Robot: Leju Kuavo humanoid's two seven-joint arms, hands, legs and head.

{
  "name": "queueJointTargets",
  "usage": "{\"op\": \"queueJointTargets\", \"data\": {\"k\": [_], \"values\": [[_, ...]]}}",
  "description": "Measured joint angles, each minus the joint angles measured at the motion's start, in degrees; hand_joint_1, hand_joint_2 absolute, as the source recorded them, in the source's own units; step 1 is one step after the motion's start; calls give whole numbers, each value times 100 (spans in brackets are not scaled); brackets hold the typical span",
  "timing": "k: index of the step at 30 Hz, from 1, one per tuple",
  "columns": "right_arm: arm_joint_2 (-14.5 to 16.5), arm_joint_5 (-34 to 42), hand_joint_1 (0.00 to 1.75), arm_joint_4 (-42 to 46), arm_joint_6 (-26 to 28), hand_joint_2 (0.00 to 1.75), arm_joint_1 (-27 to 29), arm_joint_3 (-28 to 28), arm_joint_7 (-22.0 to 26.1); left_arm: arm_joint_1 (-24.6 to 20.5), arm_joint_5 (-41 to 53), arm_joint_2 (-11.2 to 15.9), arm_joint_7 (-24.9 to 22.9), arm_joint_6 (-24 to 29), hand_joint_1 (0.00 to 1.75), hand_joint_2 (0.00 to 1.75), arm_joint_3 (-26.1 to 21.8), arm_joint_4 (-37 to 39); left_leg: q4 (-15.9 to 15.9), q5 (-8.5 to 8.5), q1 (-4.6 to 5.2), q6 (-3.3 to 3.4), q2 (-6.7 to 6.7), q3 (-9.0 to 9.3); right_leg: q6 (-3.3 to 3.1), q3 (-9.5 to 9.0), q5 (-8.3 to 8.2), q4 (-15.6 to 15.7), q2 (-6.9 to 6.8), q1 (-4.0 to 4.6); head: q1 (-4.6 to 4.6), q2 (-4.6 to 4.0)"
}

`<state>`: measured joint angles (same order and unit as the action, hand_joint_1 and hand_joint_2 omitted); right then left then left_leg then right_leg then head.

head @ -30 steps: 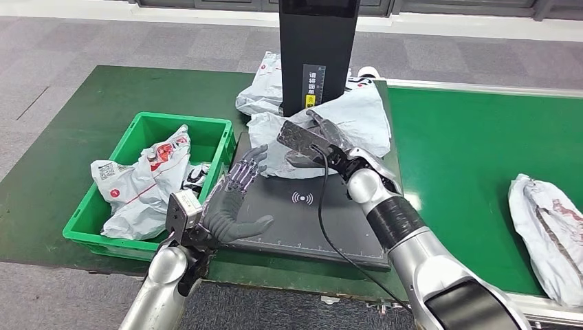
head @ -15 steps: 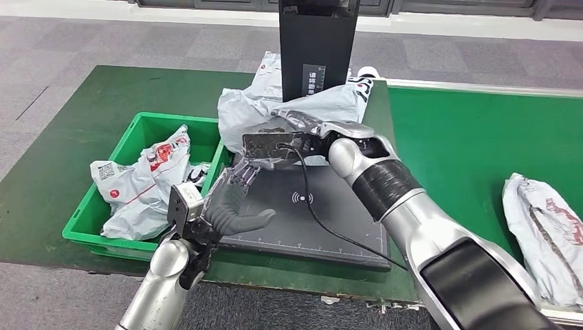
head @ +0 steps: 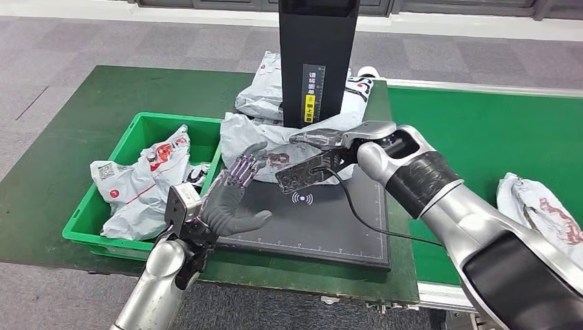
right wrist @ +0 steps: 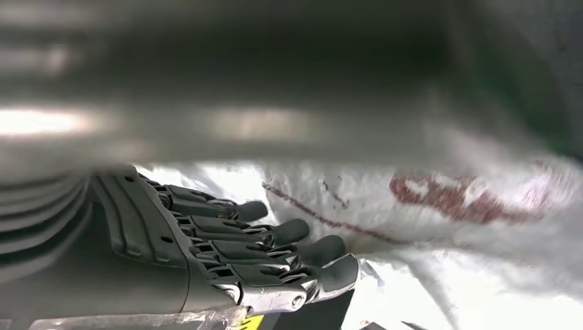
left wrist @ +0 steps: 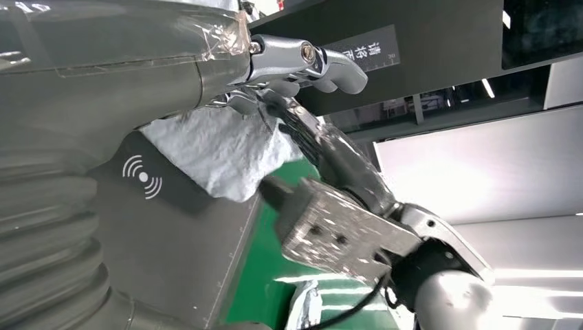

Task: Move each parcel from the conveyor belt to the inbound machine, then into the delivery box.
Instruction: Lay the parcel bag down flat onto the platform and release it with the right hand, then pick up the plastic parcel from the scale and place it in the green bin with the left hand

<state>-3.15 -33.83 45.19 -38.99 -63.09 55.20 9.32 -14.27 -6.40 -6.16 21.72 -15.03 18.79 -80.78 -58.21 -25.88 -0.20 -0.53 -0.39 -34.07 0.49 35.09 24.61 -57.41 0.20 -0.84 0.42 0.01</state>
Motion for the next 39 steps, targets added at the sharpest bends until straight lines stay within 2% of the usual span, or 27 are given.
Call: {"op": "queueJointTargets", "data": {"k": [6, 13, 17, 21, 24, 29, 39], "values": [[-329, 374, 0, 518, -160, 0, 2, 170, 188, -11, -75, 76, -19, 56, 0, 175, 59, 4, 0, 0, -1, 0, 2, 0, 0, 1, 0, -2, 1, 1, 0, -1], [-477, 535, 0, 794, -219, 0, 0, 263, 305, -16, -98, 124, -17, 70, 0, 175, 97, 4, 0, 0, -1, 0, 2, 0, 0, 1, 0, -1, 1, 0, 0, 0], [-573, 1033, 0, 1018, -418, 0, -7, 300, 628, -39, -159, 161, -4, 80, 0, 175, 111, 7, 0, 0, -1, 0, 1, 0, 0, 1, 0, -1, 0, 0, -1, 1], [-825, 1677, 0, 1380, -540, 0, -27, 300, 1083, -69, -250, 231, 28, 66, 0, 175, 131, 5, 0, 0, -1, 0, 0, 0, 0, 0, 0, -1, -1, 0, 0, 0], [-1010, 1881, 0, 1600, -557, 0, -30, 300, 1288, -77, -288, 283, 53, 63, 0, 175, 132, 4, 0, 0, 0, 0, 1, 0, 0, 0, 0, 0, 0, -1, 0, -1], [-1165, 1918, 0, 1762, -560, 0, -30, 300, 1326, -80, -304, 327, 57, 63, 0, 175, 133, 4, -1, 0, 1, 0, 3, 0, 3, 0, -2, 1, 1, -1, 0, 0], [-1247, 1925, 0, 1865, -560, 0, -30, 300, 1323, -82, -306, 349, 57, 63, 0, 175, 137, 4, 0, 0, 0, 0, 3, 1, 2, 0, -2, -1, 1, 0, 0, -1]]}}
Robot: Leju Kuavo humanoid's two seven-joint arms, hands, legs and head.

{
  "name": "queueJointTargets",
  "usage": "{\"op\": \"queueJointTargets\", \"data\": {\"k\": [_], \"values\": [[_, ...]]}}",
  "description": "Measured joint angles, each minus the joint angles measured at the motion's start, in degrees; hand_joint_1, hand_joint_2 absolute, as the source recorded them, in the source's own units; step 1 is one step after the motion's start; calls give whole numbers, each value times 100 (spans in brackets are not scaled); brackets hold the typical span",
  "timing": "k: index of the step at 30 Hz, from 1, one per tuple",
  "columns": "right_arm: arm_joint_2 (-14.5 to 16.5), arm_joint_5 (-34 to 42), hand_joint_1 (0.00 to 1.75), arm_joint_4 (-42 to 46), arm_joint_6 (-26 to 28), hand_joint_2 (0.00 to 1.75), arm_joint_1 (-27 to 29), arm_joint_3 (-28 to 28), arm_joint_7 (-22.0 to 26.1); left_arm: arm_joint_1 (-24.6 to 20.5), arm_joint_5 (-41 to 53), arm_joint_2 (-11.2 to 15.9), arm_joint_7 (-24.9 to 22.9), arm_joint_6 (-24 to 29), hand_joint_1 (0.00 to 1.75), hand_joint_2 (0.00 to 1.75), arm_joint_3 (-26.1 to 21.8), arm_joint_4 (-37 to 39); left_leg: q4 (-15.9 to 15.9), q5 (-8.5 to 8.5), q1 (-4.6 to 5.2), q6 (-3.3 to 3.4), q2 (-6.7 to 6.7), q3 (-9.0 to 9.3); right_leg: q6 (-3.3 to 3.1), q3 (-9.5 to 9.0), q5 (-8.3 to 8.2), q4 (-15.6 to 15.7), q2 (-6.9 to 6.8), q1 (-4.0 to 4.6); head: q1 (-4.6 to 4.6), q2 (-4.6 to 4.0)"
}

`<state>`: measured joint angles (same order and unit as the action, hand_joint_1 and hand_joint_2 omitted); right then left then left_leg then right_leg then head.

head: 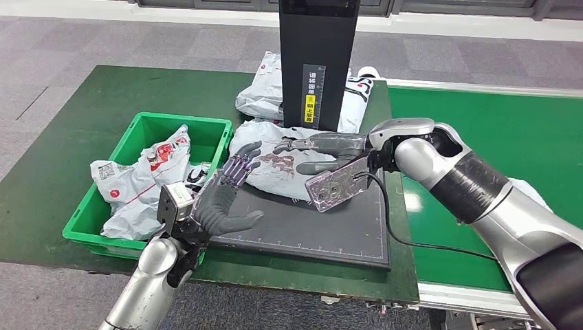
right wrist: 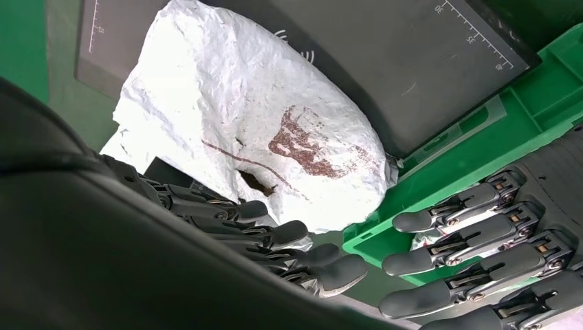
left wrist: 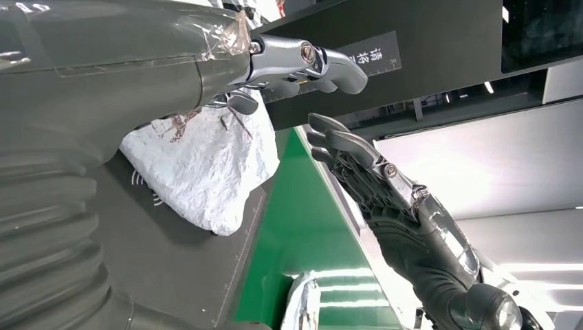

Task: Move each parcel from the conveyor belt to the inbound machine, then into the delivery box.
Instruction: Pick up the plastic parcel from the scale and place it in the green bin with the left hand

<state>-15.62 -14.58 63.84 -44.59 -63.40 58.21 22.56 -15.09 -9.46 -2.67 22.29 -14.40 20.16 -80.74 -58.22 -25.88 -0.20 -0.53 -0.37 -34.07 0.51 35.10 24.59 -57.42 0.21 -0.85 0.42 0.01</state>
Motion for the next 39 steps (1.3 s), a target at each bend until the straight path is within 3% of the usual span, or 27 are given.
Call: {"op": "queueJointTargets", "data": {"k": [1, 5, 10, 13, 14, 16, 18, 19, 20, 22, 25, 29, 39], "values": [[-2, 1, 0, 3, 0, 0, 0, 0, 3, 0, -1, 1, 0, 0, 0, 175, 1, 0, 0, 0, 0, 0, 0, 0, 0, 0, 0, 0, 0, 0, 0, 1], [-58, 133, 0, 67, 10, 175, 3, 0, 289, -1, -10, 20, 21, 10, 0, 175, 2, 0, -1, 0, 0, 0, -1, 0, 0, 0, 0, 1, 0, 0, 0, 2], [-357, 353, 0, 492, 194, 175, 163, -199, 1233, 7, 42, 116, 104, 202, 0, 175, 2, 1, -1, -1, 0, 1, -4, 0, 0, -1, 1, 2, -3, 0, 1, 0], [-407, 476, 0, 790, 737, 175, 690, -896, 1391, 53, 384, 147, 168, 619, 0, 175, -2, 12, 0, -3, 0, 3, -5, -1, 0, -8, 2, 3, -6, 1, 2, 0], [-347, 561, 0, 875, 1013, 175, 949, -1242, 1219, 83, 557, 149, 173, 787, 0, 175, -7, 16, 1, -5, -1, 3, -6, 0, 0, -9, 3, 4, -7, 1, 0, 1], [-24, 898, 0, 1166, 1924, 175, 1699, -1995, 408, 110, 1227, 129, -32, 1288, 0, 175, -16, 46, 3, -10, -13, -2, -14, 11, -5, -22, 12, 12, -15, 14, 0, 1], [533, 1318, 0, 1706, 3358, 175, 2867, -2715, -550, 7, 2439, 73, -463, 1945, 0, 175, -20, 172, 4, -20, -32, -12, -50, 29, -15, -55, 29, 26, -49, 42, 1, 0], [800, 1489, 0, 1992, 4058, 175, 3489, -2967, -804, -101, 3049, 36, -642, 2204, 0, 175, -21, 285, 4, -22, -39, -18, -75, 32, -20, -65, 39, 29, -75, 50, 0, 0], [1019, 1613, 0, 2237, 4589, 175, 4031, -3112, -839, -230, 3537, -1, -765, 2369, 0, 175, -22, 419, 4, -22, -41, -20, -98, 25, -23, -68, 44, 25, -98, 52, -1, 0], [1282, 1797, 0, 2604, 5153, 175, 4763, -3208, -671, -487, 4142, -62, -930, 2525, 0, 175, -22, 700, 5, -18, -44, -25, -109, 10, -28, -53, 47, 15, -110, 46, -1, 0], [1570, 1917, 0, 2938, 5317, 175, 5255, -3396, -725, -854, 4780, -154, -1153, 2570, 0, 175, -6, 1130, 5, -22, -43, -31, -67, 11, -30, -36, 43, 13, -67, 42, -1, 1], [1841, 1896, 0, 3059, 5197, 175, 5427, -3644, -809, -1250, 5391, -301, -1315, 2499, 0, 175, 97, 1649, 4, -22, -35, -31, -49, 15, -26, -33, 36, 15, -46, 35, 0, 0], [2101, 1868, 0, 3206, 5176, 175, 5588, -3878, -824, -1601, 5492, -461, -1336, 2494, 0, 175, 174, 2245, 4, -22, -35, -29, -33, 17, -23, -33, 32, 15, -29, 35, 0, 1]]}}
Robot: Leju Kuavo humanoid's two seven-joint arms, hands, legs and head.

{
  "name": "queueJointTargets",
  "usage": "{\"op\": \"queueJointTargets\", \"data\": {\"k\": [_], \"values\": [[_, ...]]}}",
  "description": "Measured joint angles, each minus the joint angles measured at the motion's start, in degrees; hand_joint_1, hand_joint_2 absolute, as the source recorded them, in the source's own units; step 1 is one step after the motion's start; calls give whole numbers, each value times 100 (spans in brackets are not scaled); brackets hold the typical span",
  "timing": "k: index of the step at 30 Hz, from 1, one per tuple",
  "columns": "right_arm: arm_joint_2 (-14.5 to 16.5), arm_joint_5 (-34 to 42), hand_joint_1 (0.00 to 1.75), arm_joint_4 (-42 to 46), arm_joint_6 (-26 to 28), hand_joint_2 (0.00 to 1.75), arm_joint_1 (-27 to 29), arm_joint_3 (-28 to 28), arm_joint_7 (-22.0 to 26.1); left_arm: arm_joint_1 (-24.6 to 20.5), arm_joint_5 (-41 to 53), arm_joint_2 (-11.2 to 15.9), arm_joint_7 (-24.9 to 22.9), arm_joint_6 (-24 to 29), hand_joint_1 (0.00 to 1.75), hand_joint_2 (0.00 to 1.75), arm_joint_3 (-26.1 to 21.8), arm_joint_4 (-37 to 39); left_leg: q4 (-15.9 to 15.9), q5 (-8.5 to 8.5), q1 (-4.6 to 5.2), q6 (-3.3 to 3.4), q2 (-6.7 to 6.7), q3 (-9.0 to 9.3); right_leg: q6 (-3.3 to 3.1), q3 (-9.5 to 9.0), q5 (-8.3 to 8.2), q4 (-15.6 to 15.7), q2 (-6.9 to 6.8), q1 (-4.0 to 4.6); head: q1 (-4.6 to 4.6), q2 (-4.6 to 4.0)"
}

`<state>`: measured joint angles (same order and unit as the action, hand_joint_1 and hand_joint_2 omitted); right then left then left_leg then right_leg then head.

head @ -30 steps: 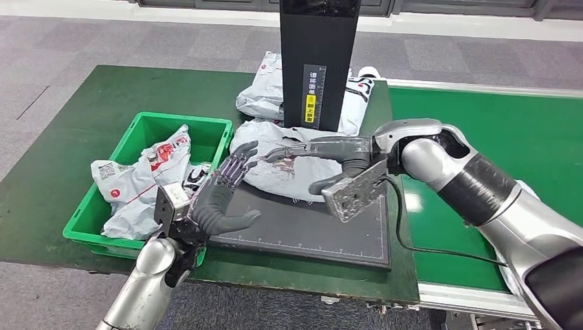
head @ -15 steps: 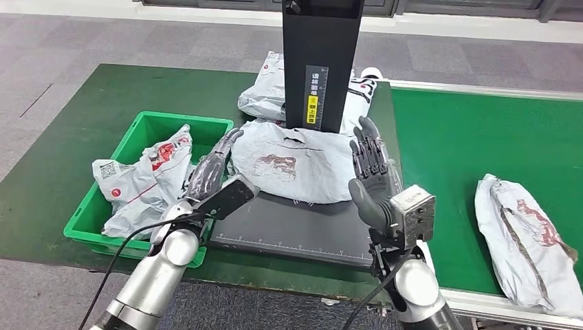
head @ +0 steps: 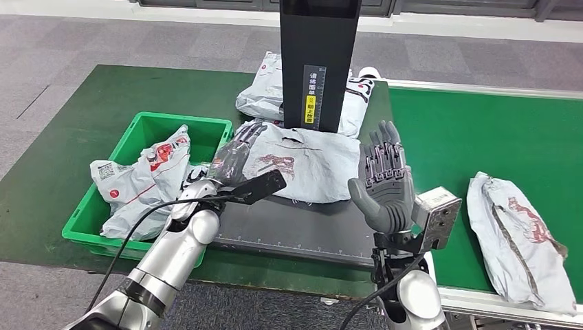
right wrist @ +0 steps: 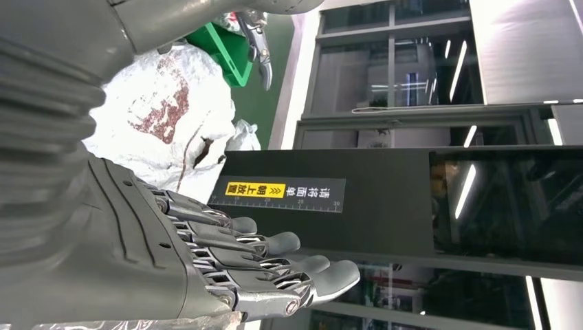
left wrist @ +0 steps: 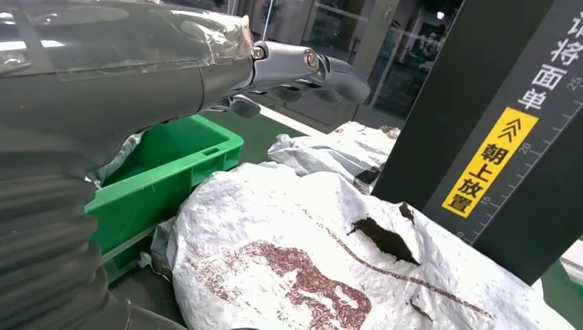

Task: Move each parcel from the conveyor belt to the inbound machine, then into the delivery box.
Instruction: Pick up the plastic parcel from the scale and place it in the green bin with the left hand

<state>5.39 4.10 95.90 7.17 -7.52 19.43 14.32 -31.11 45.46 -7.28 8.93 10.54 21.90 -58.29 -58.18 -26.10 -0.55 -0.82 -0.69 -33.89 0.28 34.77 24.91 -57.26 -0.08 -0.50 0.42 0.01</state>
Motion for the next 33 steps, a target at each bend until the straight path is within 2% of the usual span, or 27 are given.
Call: {"op": "queueJointTargets", "data": {"k": [11, 15, 22, 26, 29, 33], "values": [[37, -29, 0, 27, -34, 175, 53, -48, -1, -52, 101, -50, -6, -27, 0, 175, 19, 176, 0, 0, 0, 0, 1, 0, 0, 1, 0, 0, 1, 0, 0, 0], [149, -185, 0, 62, -110, 175, 55, -136, -41, -362, 636, -148, -135, -75, 0, 175, 188, 568, -1, 2, 0, 3, -2, 0, 2, 0, -2, 0, -1, 0, 0, 1], [347, -340, 0, 92, -252, 175, 49, -353, -95, -1314, 1842, -495, -634, -99, 0, 175, 833, 1897, -2, 3, 2, 3, 0, 0, 3, -1, -8, 1, 0, -3, -1, 1], [389, -324, 0, 69, -368, 175, 28, -389, -69, -1872, 2888, -717, -990, -923, 0, 175, 1497, 2729, -2, 2, 3, 3, -1, -2, 3, -2, -8, 0, 0, -4, 1, -1], [389, -286, 0, 31, -462, 175, 24, -389, -21, -2065, 3142, -810, -1010, -1274, 0, 175, 1935, 3165, -1, 2, 3, 3, 2, -1, 3, 0, -8, -1, 7, -4, -1, 0], [387, -221, 0, -30, -499, 175, 22, -389, 35, -2179, 3277, -845, -1126, -1244, 0, 175, 2296, 3468, 0, 2, 2, 3, 2, -2, 3, 0, -8, -2, 6, -3, 0, -1]]}}
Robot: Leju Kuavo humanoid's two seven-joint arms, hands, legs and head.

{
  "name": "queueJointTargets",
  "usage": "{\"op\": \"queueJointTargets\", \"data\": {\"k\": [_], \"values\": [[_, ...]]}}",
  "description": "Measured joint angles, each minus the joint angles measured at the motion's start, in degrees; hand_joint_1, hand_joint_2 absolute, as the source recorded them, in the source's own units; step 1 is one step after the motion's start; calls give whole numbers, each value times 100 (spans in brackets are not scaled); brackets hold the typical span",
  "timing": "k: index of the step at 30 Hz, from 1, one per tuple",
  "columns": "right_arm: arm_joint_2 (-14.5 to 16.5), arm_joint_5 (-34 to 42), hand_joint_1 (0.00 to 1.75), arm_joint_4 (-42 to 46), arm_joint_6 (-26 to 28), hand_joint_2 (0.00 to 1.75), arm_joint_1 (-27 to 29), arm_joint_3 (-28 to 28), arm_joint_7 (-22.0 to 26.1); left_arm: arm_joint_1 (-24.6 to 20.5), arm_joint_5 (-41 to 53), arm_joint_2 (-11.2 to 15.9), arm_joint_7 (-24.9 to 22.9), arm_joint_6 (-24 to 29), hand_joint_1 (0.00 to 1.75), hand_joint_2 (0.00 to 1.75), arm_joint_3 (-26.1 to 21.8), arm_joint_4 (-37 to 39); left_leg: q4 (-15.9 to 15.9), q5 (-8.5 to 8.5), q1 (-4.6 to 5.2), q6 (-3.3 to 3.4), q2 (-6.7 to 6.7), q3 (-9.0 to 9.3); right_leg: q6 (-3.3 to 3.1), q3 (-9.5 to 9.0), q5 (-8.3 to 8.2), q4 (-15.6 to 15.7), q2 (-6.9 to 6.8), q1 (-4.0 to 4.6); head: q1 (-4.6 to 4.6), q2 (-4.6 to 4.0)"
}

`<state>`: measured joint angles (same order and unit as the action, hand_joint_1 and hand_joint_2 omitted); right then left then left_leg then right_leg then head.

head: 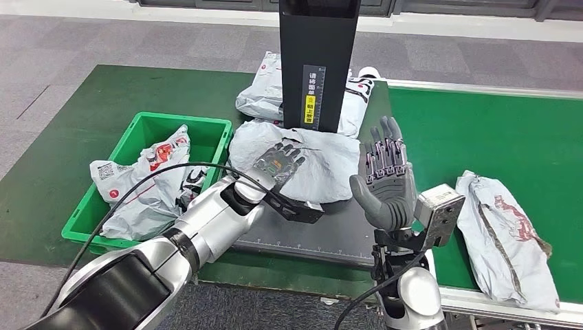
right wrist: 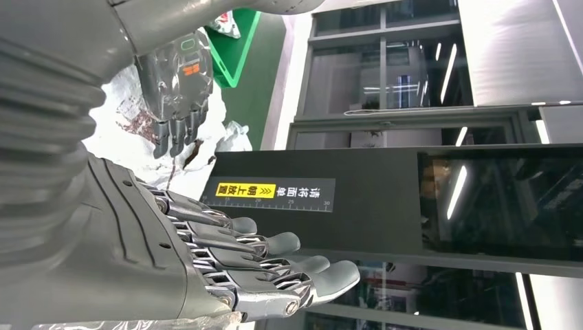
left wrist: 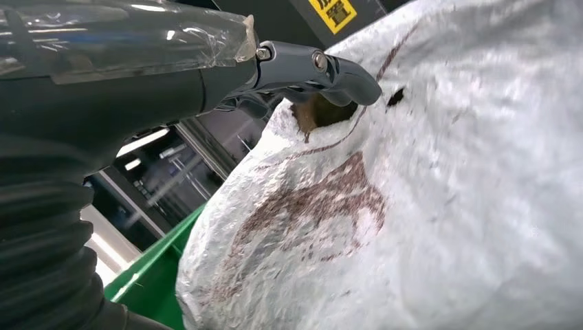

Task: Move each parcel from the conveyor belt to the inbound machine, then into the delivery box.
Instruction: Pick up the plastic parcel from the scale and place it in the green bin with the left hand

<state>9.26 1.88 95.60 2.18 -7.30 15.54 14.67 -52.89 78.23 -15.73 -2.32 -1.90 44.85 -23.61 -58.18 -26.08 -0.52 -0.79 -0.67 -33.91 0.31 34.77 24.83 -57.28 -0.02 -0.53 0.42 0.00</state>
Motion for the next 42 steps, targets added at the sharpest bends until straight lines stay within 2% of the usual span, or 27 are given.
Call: {"op": "queueJointTargets", "data": {"k": [7, 8, 9, 11, 12, 13, 19, 34, 38, 42], "values": [[-10, 103, 0, -155, -95, 175, -23, 4, 79, -49, -14, 40, -18, -32, 0, 175, 260, 255, 0, 0, 0, 0, 0, -1, 0, -1, 0, -2, -1, -1, 0, 1], [-11, 118, 0, -191, -125, 175, -42, 7, 82, -45, -38, 52, 20, -70, 7, 175, 274, 284, 0, 0, 0, 0, 0, -1, 0, -1, 0, -2, -1, -1, 0, 2], [-13, 130, 0, -233, -154, 175, -66, 10, 88, -38, -68, 64, 68, -119, 37, 175, 286, 312, 0, 1, 0, 0, 0, -1, 0, -1, 0, -2, -1, -1, 0, 1], [-14, 154, 0, -316, -200, 175, -121, 16, 107, -13, -125, 86, 164, -220, 119, 175, 299, 363, 0, 1, 0, 0, -1, -1, 0, -1, 0, -2, -2, -1, 0, 1], [-15, 165, 0, -353, -214, 175, -148, 21, 118, 3, -146, 95, 204, -263, 153, 175, 302, 386, 0, 1, 0, 0, -1, -1, 0, -1, 0, -2, -2, -1, 0, 1], [-15, 174, 0, -387, -224, 175, -172, 25, 127, 23, -160, 103, 232, -294, 164, 175, 310, 407, 0, 1, 0, 0, -1, -1, 0, -1, 0, -2, -2, -1, 0, 1], [-15, 184, 0, -512, -260, 175, -246, 33, 144, 98, -190, 120, 273, -332, 175, 175, 367, 474, 0, 0, 0, 0, -1, -1, 0, -1, 0, -2, -2, -1, 0, 1], [-60, 219, 0, -563, -298, 175, -253, 35, 172, 135, -206, 139, 261, -343, 175, 175, 382, 511, 0, 1, 0, 0, -1, 3, 0, -3, 0, -3, -1, -1, 0, 1], [-73, 224, 0, -555, -311, 175, -197, 33, 177, 188, -219, 192, 12, -10, 175, 175, 382, 502, 0, 1, 0, 0, 0, 3, 0, -3, 0, -3, -1, -1, 0, 0], [-90, 184, 0, -453, -218, 175, -61, 33, 145, 205, -284, 360, -356, 750, 175, 175, 363, 408, 0, 3, 0, -2, 1, 4, -2, -1, -1, -3, 0, 0, 0, 2]]}}
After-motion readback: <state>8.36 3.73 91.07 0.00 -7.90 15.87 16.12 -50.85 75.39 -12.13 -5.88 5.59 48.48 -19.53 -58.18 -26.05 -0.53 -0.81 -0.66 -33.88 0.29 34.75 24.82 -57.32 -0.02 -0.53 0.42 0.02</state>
